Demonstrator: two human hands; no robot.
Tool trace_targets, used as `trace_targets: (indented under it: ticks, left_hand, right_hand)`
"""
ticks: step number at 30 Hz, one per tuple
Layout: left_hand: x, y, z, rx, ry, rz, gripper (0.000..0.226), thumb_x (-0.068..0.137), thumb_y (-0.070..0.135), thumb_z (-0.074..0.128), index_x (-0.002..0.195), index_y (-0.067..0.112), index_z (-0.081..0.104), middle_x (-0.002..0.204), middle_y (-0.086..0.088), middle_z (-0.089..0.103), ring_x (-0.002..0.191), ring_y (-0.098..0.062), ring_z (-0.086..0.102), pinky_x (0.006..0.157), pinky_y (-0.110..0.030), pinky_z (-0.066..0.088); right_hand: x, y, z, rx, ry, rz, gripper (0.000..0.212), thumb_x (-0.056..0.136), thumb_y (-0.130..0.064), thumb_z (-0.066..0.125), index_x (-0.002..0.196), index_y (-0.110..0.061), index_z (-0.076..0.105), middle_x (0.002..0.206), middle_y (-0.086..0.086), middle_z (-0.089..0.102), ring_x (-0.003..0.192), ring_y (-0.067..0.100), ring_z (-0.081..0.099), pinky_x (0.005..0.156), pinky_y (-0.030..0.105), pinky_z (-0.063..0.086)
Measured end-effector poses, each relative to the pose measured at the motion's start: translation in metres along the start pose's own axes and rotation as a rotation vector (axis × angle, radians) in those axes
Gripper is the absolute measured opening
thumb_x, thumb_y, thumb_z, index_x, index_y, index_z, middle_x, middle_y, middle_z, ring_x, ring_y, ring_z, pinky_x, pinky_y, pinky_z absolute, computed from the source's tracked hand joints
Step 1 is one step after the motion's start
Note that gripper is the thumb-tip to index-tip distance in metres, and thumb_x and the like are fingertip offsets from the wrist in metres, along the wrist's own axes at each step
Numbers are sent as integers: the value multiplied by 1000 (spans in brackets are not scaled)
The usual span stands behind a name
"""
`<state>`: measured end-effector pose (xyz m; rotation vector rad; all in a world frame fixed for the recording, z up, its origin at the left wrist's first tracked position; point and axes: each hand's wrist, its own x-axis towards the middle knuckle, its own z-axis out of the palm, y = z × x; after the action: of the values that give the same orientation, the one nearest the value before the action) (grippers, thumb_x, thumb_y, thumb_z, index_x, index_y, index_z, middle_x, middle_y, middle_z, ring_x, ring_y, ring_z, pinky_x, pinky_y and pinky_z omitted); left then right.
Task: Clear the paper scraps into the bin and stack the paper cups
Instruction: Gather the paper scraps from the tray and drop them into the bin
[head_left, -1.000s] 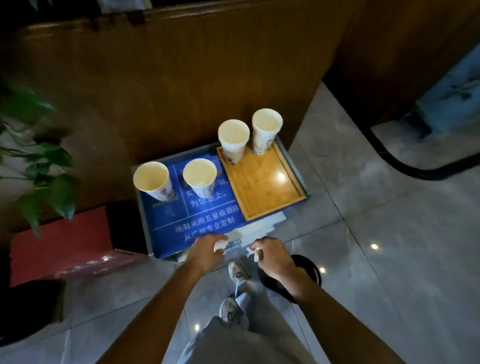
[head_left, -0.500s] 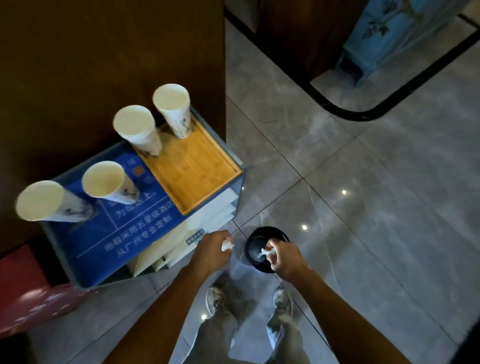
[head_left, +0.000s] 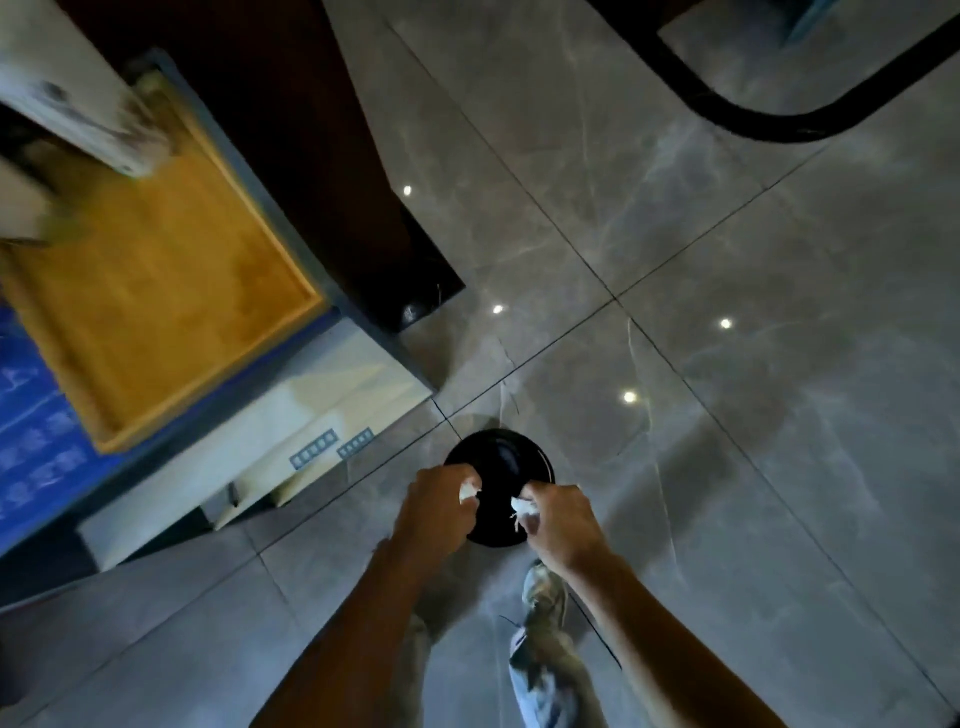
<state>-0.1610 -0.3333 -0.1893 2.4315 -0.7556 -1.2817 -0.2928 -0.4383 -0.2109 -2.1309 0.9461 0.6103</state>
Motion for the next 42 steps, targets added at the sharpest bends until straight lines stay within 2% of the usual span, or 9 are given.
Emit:
trace_targets:
  ticks: [9,16,21,25,29,32,34,38,42]
  left_hand:
    - [129,-74,125,86,-60,-90,24,88,15,59,111,16,64,115,-11,68,109,-31,63,94,-43,53]
    - [227,-152,216,216,-179,-76,16,86,11,59,99,6,67,102,-17,68,96,-37,64,86,-49,55]
    - [282,-186,267,328,-337,-110,26,91,10,51,113,1,62,123,-26,60,113,-44,56,99,-51,47]
    - [303,-204,295,377,-382,-123,32,88,12,55,120,6,60,129,-23,57,118,-42,55,97,-45,47]
    - [296,-206,298,422,-418,-100,37,89,15,54,126,10,57,135,-21,53,121,-40,53,98,-45,46]
    - [272,-191,281,465,-477,-101,45,90,15,52,134,5,47,139,-24,47,122,-41,51,99,-47,46]
    - [249,-178,261,498,-487,-81,47,89,18,54,134,4,48,137,-24,48,121,-42,52,99,-48,46]
    - [194,-152,210,525,-473,-4,35,88,22,57,122,14,59,125,-17,60,115,-39,57,95,-47,49]
    - [136,-129,158,542,-470,17,31,88,18,56,119,16,60,121,-13,63,111,-33,60,95,-44,45]
  right_hand:
    - [127,91,114,-85,-139,26,18,90,-20,56,106,-13,63,99,9,72,98,30,67,79,33,53]
    - [222,130,230,-134,-298,19,38,91,-19,55,129,-13,54,125,17,63,115,37,59,93,42,51]
    - [276,154,292,-311,-495,71,43,101,-21,42,140,-5,42,147,23,42,136,40,39,110,46,33]
    - [292,174,316,-394,-521,87,42,99,-11,42,137,6,39,144,26,45,133,39,44,110,44,32]
    - [282,171,312,-340,-477,145,38,98,-12,47,133,1,49,138,22,53,127,37,52,101,40,43]
    - [256,153,293,-335,-467,133,42,100,-15,42,140,-4,44,147,20,46,136,35,43,110,40,35]
    - [233,141,275,-281,-459,116,44,98,-20,44,141,-7,44,146,18,47,135,34,45,111,40,37]
    - [182,115,236,-224,-479,136,38,97,-26,47,130,-9,52,127,17,61,113,34,60,93,41,52]
    - [128,85,196,-166,-476,168,46,99,-37,45,138,-12,46,133,16,58,120,31,57,99,41,49]
